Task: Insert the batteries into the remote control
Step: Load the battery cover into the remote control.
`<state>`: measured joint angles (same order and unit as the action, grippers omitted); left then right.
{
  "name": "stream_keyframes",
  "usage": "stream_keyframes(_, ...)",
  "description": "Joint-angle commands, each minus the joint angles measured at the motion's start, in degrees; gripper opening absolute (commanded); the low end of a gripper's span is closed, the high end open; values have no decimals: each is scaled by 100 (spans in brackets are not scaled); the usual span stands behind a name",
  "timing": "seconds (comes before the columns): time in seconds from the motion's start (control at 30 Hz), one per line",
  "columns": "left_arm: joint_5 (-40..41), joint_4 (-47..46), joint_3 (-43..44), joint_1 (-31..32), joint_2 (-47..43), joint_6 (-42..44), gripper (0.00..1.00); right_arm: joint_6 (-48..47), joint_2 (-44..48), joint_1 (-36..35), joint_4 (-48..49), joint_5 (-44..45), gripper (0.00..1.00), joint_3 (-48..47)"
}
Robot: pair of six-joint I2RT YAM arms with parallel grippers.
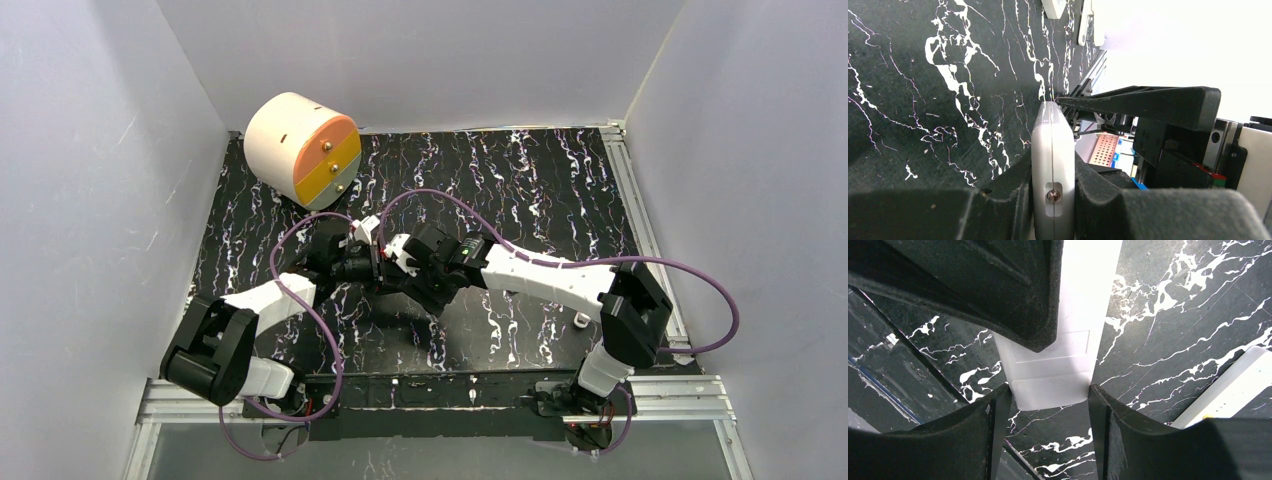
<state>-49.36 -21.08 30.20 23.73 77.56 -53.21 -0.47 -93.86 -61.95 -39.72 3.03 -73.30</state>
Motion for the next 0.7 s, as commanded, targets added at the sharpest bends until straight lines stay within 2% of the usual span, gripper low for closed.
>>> stream_keyframes(0.0, -1060, -408, 333, 63, -78, -382, 0, 56, -137, -23, 767, 84, 65, -211)
stream_keyframes(0.3, -1047, -366, 342, 26, 15, -317, 0, 132, -74, -16, 835, 180, 70, -187)
stream_keyframes(0.67, -1049, -328, 347, -53, 68, -265, 0, 413, 442, 12, 1344, 152, 91, 61)
